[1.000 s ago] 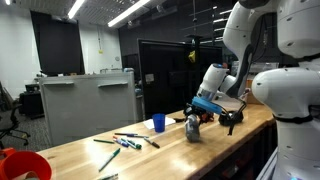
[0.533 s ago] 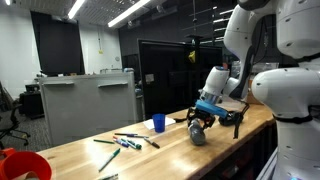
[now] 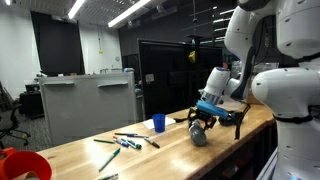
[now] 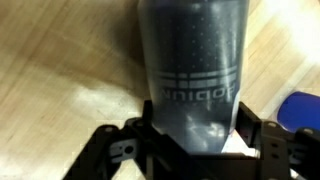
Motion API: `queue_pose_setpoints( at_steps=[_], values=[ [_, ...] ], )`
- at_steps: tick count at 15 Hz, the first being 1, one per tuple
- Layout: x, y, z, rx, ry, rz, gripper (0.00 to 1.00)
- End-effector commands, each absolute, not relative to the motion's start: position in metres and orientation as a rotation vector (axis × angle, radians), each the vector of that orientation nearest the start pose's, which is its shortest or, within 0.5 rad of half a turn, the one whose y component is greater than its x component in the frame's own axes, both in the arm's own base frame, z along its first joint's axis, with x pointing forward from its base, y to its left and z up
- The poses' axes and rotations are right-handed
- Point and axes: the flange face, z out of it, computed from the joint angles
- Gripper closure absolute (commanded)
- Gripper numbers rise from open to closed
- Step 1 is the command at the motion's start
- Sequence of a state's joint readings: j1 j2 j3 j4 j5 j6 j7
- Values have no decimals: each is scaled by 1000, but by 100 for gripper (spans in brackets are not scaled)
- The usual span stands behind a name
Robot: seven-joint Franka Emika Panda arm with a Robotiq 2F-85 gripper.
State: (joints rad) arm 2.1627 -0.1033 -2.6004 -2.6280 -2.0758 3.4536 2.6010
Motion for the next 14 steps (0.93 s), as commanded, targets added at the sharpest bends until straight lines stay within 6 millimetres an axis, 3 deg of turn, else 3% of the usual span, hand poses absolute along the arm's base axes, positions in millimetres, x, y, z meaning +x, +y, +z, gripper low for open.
queue_pose_setpoints(
  at_steps=[1, 3, 9, 14],
  values=[
    [338, -44, 239, -2498, 1240, -371, 5],
    [335, -48, 243, -2496, 1245, -378, 0],
    [332, -70, 243, -2489, 1291, -399, 0],
    [342, -96, 250, -2442, 1351, -459, 0]
  ],
)
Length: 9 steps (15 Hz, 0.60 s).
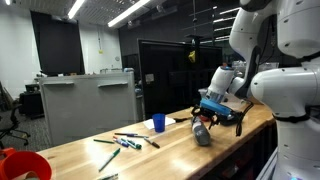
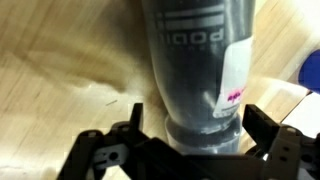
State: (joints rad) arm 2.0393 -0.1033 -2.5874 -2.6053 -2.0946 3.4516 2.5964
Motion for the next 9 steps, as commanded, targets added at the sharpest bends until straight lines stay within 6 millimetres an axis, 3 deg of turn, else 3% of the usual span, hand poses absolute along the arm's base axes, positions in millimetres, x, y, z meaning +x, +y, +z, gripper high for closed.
queue_pose_setpoints(
  at_steps=[1, 6, 9],
  values=[
    [346, -102, 254, -2428, 1365, -479, 0],
    [361, -129, 269, -2387, 1384, -568, 0],
    [359, -146, 272, -2388, 1368, -595, 0]
  ],
)
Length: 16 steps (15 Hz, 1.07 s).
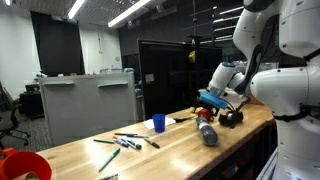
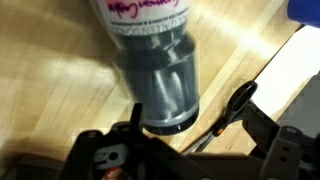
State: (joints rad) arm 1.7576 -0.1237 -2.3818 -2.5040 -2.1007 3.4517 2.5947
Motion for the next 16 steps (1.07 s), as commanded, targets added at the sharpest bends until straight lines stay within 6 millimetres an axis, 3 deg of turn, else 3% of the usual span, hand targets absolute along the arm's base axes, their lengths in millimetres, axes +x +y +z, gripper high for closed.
queue_pose_setpoints(
  at_steps=[1, 10, 12, 16],
  values=[
    [353, -150, 271, -2407, 1360, -596, 0],
    [313, -199, 272, -2432, 1343, -648, 0],
    [303, -202, 271, -2459, 1309, -652, 0],
    [291, -190, 269, -2578, 1118, -651, 0]
  ],
)
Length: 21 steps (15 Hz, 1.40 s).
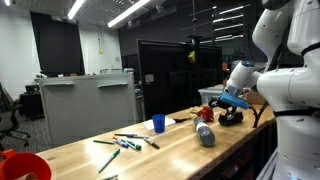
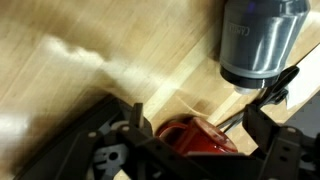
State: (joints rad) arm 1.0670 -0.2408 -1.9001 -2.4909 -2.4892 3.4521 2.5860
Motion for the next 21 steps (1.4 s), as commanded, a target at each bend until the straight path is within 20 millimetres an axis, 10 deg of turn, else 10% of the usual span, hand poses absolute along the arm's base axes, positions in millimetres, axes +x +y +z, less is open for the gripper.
queue_pose_setpoints(
  at_steps=[1, 13, 21],
  values=[
    [291, -185, 270, -2602, 1051, -656, 0],
    [301, -102, 266, -2721, 749, -544, 95],
    [294, -140, 270, -2706, 872, -589, 100]
  ],
)
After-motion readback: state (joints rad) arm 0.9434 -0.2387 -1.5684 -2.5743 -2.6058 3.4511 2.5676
